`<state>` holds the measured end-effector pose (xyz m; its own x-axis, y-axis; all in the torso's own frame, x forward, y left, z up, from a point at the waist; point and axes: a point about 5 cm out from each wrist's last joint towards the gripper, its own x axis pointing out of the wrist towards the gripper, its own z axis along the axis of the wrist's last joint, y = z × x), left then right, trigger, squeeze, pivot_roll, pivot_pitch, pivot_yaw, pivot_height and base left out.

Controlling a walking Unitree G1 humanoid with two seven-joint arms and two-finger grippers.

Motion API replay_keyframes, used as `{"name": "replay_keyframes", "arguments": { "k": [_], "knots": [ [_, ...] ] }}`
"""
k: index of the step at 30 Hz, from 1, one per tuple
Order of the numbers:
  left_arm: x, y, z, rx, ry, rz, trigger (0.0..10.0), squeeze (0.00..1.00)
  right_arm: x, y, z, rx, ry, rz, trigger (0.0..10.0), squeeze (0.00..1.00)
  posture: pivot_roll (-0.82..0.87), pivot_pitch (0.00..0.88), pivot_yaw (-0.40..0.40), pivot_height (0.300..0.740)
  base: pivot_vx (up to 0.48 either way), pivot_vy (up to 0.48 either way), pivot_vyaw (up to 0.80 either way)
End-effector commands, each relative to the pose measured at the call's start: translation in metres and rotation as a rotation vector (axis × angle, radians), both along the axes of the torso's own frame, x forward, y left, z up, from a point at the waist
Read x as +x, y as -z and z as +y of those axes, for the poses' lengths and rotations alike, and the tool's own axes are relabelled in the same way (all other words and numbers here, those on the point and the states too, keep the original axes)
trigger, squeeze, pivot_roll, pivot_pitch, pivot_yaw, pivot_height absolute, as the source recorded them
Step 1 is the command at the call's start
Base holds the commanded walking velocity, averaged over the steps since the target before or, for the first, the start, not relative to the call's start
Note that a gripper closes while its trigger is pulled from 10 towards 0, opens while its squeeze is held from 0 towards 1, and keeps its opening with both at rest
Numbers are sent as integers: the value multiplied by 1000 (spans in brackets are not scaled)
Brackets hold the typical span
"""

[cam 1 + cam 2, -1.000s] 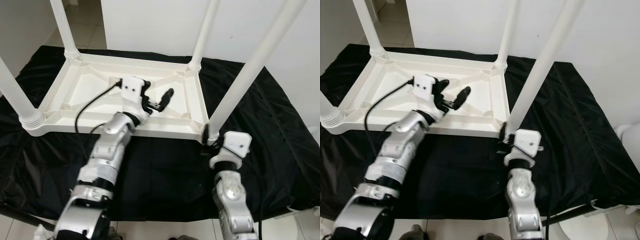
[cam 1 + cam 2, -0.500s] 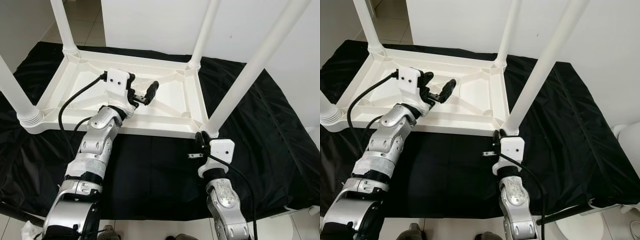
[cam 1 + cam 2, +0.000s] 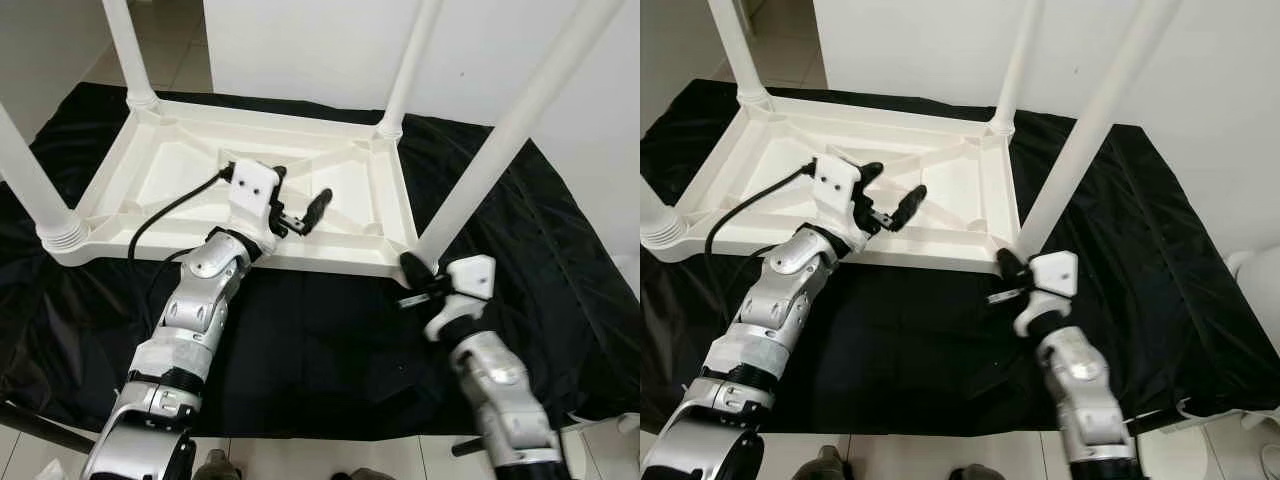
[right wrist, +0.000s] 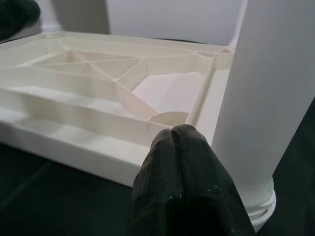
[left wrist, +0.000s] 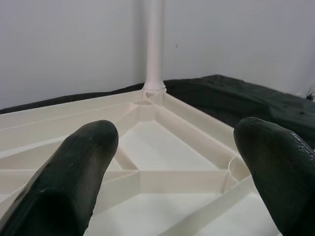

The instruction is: Building children table

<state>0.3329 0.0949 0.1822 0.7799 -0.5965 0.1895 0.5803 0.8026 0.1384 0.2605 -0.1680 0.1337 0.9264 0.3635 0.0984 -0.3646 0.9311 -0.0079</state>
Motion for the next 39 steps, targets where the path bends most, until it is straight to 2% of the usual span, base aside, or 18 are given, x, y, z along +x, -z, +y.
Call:
{"name": "replay_keyframes", "arguments": {
  "k": [1,4,7,8,9,12,14,16,19,20,22,26,28,39],
  "knots": [
    [-9,0,-11,67,165,-27,10000,0,0,3,-5,8,-28,30,10000,0,56,49,-82,740,0,0,0],
    [-10,2,-12,84,167,-28,10000,0,0,2,-8,1,-49,34,10000,0,56,49,-82,740,0,0,0],
    [-17,9,-11,147,209,-24,10000,0,5,2,-24,-97,-121,54,10000,0,54,52,-74,740,0,0,0],
    [-17,9,-11,147,209,-24,10000,0,5,2,-24,-97,-121,54,10000,0,54,52,-74,740,0,0,0],
    [-18,11,-11,187,213,-27,10000,0,7,2,-28,-120,-136,67,10000,0,54,54,-72,740,0,0,0],
    [-17,16,-10,231,213,-8,10000,0,10,0,-31,-125,-144,70,10000,0,58,53,-70,740,0,0,0],
    [-15,27,-6,334,202,44,10000,0,16,-8,-37,-123,-153,57,10000,0,60,55,-65,740,0,0,0],
    [-15,27,-6,334,202,44,10000,0,16,-8,-37,-123,-153,57,10000,0,60,55,-65,740,0,0,0],
    [-15,39,1,440,214,94,10000,0,26,-16,-47,-112,-114,33,10000,0,62,52,-58,740,0,0,0],
    [-15,39,1,440,214,94,10000,0,26,-16,-47,-112,-114,33,10000,0,62,52,-58,740,0,0,0],
    [-13,44,4,496,200,104,10000,0,30,-18,-53,-102,-86,22,10000,0,61,50,-57,740,0,0,0],
    [-9,48,7,531,170,135,10000,0,33,-20,-59,-99,-54,9,10000,0,56,48,-54,740,0,0,0],
    [-2,52,11,555,100,172,10000,0,34,-21,-67,-84,-6,-2,10000,0,52,48,-52,740,0,0,0],
    [12,56,18,597,-34,214,10000,0,33,-18,-75,-64,42,-2,10000,0,43,49,-49,740,0,0,0]
  ]
}}
